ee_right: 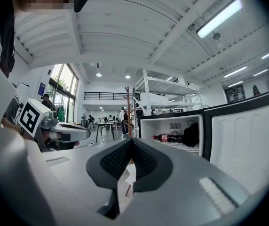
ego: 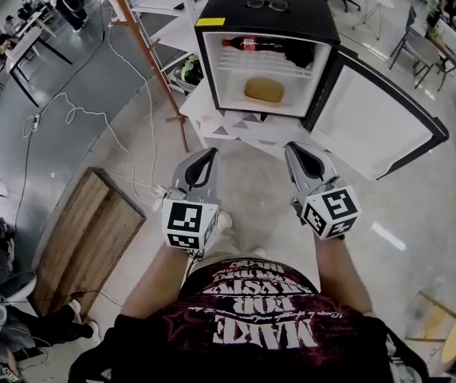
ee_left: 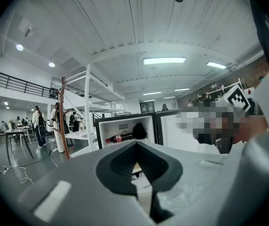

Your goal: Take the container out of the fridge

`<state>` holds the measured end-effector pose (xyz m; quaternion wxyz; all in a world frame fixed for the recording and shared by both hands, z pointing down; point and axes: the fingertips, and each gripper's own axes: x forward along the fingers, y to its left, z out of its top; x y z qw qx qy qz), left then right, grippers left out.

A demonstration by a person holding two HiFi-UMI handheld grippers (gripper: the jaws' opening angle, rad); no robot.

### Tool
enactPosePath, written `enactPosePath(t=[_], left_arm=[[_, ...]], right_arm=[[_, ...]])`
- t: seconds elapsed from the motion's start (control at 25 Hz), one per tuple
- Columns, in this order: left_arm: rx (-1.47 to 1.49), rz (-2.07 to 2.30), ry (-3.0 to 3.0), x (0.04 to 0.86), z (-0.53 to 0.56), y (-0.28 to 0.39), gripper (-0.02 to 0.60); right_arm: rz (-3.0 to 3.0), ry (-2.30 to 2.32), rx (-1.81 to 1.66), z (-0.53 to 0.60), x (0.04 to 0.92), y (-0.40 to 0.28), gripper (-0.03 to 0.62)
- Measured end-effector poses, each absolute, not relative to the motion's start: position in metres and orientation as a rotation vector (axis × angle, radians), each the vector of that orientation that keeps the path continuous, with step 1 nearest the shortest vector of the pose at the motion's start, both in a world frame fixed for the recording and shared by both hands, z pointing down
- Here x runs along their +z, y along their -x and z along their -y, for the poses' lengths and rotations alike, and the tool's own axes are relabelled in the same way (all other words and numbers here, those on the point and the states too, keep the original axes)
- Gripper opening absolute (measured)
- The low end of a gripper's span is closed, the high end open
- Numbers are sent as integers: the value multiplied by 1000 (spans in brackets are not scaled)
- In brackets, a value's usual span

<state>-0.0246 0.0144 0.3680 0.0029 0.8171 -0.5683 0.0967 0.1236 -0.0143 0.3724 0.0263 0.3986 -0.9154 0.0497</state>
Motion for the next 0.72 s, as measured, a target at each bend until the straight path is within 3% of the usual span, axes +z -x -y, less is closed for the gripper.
enactPosePath(t=[0.72], left_arm=[[290, 1773, -2575, 369, 13, 52, 0]], right_arm=[[2819, -1219, 133, 34, 371, -91, 28]])
